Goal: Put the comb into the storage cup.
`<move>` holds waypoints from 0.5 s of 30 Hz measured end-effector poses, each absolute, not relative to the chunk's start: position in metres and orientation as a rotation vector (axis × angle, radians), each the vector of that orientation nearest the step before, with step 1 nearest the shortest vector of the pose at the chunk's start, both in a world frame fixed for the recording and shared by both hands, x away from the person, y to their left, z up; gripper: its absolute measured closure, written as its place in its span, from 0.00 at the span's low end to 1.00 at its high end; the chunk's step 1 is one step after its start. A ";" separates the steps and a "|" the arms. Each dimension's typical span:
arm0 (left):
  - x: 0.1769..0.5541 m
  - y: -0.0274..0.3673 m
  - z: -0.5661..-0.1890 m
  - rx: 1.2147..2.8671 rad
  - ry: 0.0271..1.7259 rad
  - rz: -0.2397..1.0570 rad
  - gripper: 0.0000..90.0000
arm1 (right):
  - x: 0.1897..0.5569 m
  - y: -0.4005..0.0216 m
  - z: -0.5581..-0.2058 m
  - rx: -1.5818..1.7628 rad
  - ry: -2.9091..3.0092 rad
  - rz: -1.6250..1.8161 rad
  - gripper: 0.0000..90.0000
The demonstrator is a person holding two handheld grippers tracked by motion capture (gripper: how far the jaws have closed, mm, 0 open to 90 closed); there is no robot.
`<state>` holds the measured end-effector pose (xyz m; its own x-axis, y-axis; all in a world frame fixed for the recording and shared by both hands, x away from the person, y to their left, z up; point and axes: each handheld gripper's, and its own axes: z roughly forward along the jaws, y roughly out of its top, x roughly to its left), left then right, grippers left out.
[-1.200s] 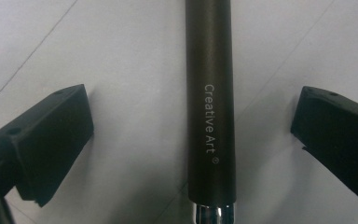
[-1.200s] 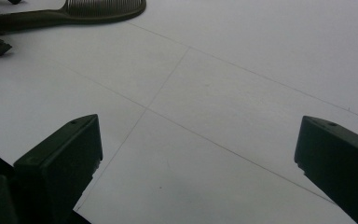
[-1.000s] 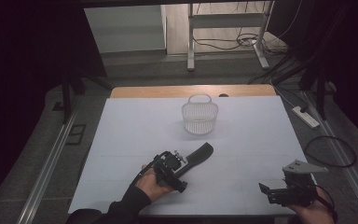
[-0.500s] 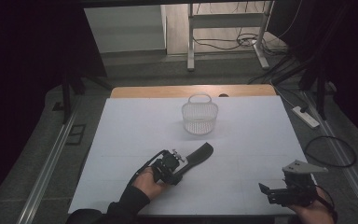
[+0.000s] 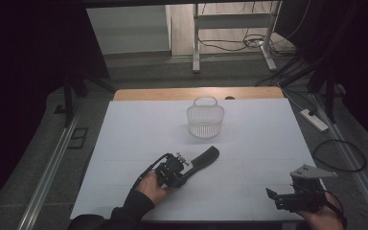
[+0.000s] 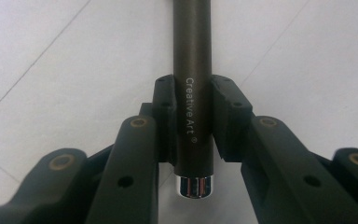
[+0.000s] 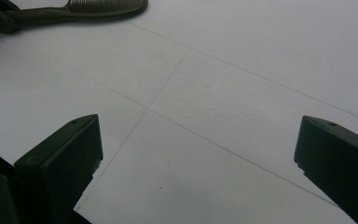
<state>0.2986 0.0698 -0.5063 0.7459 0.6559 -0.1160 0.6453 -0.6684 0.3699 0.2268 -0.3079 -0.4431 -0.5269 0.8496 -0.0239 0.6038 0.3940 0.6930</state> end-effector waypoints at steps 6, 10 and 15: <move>0.298 0.072 -0.498 2.506 0.975 0.047 0.80 | 0.227 -0.308 -0.443 1.256 2.282 0.902 0.01; 0.297 0.075 -0.494 2.483 0.963 0.056 0.81 | 0.227 -0.308 -0.443 1.256 2.282 0.901 0.01; 0.295 0.076 -0.489 2.455 0.939 0.064 0.80 | 0.227 -0.308 -0.443 1.256 2.282 0.900 0.01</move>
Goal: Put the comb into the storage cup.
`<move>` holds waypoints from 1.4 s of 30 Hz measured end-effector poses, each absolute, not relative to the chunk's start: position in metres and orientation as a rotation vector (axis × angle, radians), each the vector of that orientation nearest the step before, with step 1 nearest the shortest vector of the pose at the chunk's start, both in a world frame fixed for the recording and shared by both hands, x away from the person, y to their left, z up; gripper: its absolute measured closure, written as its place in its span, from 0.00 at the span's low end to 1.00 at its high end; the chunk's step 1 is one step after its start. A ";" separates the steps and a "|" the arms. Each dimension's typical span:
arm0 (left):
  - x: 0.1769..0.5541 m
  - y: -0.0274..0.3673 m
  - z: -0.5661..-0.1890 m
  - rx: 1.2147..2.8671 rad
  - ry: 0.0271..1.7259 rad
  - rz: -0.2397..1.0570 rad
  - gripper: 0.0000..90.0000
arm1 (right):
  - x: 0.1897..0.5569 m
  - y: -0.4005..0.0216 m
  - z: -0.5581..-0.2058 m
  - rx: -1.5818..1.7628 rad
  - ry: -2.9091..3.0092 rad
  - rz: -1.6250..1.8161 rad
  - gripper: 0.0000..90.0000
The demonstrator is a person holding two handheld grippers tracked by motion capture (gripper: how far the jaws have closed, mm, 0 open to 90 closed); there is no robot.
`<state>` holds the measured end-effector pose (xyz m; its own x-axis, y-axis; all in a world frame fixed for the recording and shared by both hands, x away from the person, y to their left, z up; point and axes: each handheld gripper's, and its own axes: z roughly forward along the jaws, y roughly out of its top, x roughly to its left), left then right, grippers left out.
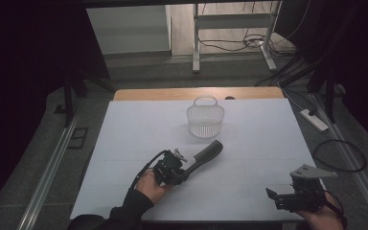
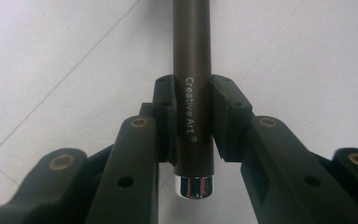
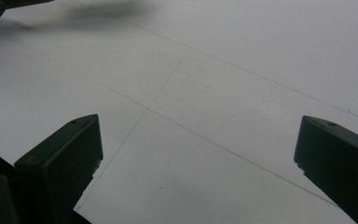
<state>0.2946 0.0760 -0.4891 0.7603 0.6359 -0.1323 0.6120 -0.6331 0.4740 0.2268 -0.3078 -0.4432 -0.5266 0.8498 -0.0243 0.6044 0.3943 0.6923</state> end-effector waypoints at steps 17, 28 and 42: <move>0.282 0.087 -0.468 2.352 0.845 0.116 0.80 | 0.227 -0.308 -0.443 1.254 2.285 0.906 0.01; 0.273 0.100 -0.453 2.278 0.804 0.162 0.80 | 0.225 -0.308 -0.442 1.214 2.299 0.946 0.00; 0.260 0.113 -0.442 2.205 0.785 0.210 0.80 | 0.224 -0.302 -0.436 1.109 2.268 1.067 0.00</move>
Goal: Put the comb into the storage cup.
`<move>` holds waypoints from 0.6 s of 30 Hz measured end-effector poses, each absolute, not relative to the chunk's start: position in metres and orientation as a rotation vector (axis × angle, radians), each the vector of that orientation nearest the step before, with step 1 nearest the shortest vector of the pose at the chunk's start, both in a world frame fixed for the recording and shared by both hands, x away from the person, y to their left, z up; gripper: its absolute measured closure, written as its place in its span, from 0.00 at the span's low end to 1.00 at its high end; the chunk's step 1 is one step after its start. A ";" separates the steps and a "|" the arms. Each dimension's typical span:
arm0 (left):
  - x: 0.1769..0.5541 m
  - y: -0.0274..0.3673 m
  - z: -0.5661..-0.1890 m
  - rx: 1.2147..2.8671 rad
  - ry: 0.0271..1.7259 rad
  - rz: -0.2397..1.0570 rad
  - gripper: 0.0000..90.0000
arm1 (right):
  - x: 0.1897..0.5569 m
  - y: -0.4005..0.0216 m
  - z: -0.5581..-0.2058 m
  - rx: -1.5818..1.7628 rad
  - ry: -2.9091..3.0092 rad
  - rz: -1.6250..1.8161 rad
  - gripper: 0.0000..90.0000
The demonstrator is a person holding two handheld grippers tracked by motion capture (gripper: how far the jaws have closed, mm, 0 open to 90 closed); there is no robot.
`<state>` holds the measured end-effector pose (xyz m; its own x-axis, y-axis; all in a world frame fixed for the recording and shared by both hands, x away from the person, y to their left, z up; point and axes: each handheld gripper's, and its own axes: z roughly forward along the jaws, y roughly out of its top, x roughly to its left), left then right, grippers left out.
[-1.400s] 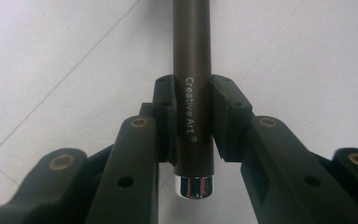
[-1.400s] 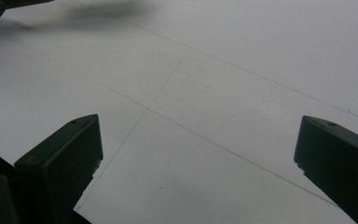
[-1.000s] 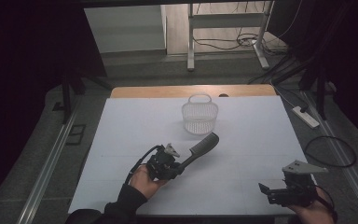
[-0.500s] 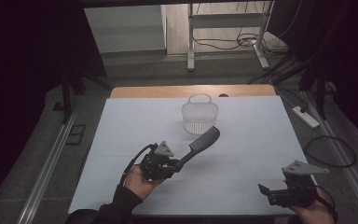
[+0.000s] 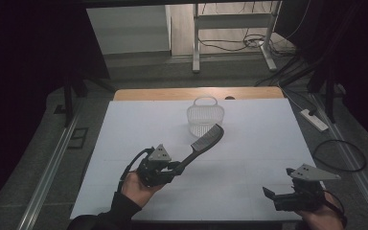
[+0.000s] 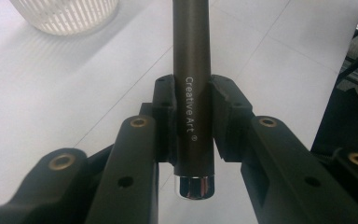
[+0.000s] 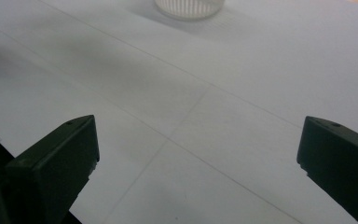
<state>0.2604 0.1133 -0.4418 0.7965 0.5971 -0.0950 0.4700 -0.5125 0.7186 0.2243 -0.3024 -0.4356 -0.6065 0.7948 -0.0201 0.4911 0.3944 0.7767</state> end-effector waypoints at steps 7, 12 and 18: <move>0.253 0.119 -0.439 2.180 0.782 0.231 0.80 | 0.231 -0.295 -0.426 1.068 2.310 1.184 0.00; 0.247 0.123 -0.439 2.161 0.770 0.241 0.80 | 0.237 -0.289 -0.420 1.054 2.323 1.248 0.00; 0.242 0.125 -0.438 2.145 0.749 0.252 0.80 | 0.246 -0.281 -0.413 1.044 2.309 1.322 0.00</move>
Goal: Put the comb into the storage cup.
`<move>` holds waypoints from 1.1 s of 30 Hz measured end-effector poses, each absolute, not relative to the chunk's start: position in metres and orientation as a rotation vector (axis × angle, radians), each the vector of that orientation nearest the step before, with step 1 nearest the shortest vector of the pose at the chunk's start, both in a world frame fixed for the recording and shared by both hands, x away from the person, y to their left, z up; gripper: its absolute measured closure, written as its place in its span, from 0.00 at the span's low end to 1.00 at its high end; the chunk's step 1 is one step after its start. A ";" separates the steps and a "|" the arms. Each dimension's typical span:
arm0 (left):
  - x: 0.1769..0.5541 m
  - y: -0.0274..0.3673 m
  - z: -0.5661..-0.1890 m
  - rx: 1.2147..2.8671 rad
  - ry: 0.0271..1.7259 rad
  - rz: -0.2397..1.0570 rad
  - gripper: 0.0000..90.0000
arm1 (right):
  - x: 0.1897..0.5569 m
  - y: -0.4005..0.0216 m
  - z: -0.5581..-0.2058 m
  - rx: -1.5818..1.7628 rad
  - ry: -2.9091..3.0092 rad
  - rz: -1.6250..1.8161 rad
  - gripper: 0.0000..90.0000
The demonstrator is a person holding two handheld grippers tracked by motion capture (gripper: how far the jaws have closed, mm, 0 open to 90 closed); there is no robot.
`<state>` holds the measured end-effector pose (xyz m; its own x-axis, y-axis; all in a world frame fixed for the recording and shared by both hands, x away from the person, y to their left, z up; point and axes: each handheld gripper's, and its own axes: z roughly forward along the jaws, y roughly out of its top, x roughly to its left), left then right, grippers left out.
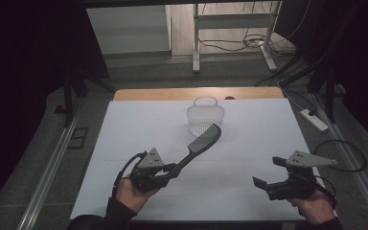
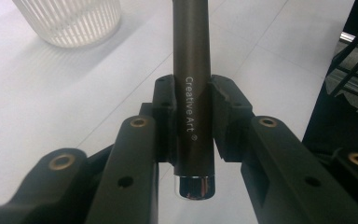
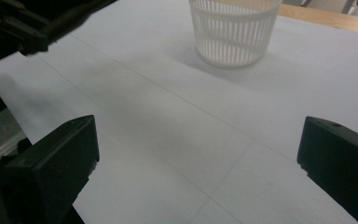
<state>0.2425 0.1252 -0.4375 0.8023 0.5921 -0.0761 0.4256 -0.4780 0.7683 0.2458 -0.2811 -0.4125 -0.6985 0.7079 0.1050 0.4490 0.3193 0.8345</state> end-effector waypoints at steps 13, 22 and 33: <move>0.239 0.122 -0.437 2.139 0.725 0.280 0.80 | 0.266 -0.261 -0.403 1.079 2.353 1.402 0.00; 0.240 0.117 -0.441 2.150 0.713 0.264 0.80 | 0.279 -0.250 -0.402 1.117 2.399 1.452 0.00; 0.240 0.115 -0.443 2.143 0.711 0.266 0.80 | 0.293 -0.232 -0.397 1.146 2.427 1.518 0.00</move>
<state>0.2404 0.1150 -0.4426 0.8163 0.5749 -0.0568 0.3961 -0.4854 0.7794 0.2934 -0.2323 -0.3968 -0.7224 0.6132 0.3198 0.5558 0.2397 0.7960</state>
